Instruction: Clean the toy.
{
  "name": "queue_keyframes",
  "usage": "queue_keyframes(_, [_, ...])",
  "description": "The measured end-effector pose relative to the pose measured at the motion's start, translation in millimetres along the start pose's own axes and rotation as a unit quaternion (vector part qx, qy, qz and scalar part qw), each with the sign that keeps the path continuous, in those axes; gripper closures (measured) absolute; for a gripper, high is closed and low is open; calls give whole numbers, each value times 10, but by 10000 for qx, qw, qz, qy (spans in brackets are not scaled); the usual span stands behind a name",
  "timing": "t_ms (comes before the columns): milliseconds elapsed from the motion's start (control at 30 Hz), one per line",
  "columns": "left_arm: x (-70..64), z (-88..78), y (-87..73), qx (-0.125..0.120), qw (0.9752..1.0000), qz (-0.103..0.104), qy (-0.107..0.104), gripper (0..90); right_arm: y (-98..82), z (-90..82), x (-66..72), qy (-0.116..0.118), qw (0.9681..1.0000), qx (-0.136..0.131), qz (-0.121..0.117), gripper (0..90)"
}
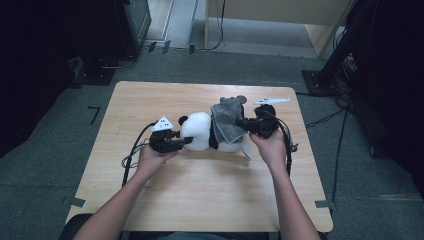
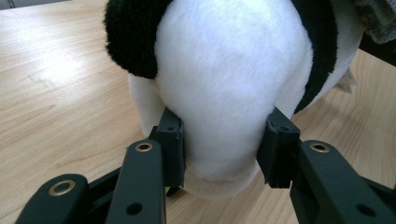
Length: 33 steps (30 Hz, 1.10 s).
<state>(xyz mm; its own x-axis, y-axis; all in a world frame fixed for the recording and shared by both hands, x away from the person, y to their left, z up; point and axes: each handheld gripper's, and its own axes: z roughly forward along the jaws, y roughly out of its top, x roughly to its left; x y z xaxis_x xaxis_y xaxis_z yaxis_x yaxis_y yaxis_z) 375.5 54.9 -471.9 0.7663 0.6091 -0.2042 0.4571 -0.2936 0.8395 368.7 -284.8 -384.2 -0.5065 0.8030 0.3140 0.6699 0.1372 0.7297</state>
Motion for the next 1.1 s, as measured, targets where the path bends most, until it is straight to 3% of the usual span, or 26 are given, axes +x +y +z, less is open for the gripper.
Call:
queue_keyframes(233, [14,2,-3,15,10000,-93,-10,601,-111,-143,-201,-225,9996,-30,188,814])
queue_keyframes(433, [75,-24,16,-18,9984,-554,-115,616,-229,-236,-376,-593,9976,58,345,815])
queue_keyframes(533, [93,-59,47,-59,9973,-716,-171,623,-243,-345,-368,-399,9984,-189,354,815])
queue_keyframes(667, [76,-99,93,-107,9968,-772,-190,633,-154,-497,-164,-64,9980,-612,117,815])
queue_keyframes(833, [19,-120,134,-44,9973,-678,-282,644,18,-520,253,439,9945,-881,-354,816])
queue_keyframes(967, [-9,-123,140,-13,9975,-657,-264,645,102,-350,555,835,9906,-874,-644,815])
queue_keyframes(1100, [-13,-119,128,22,9977,-638,-216,641,90,-11,755,928,9903,-572,-856,816])
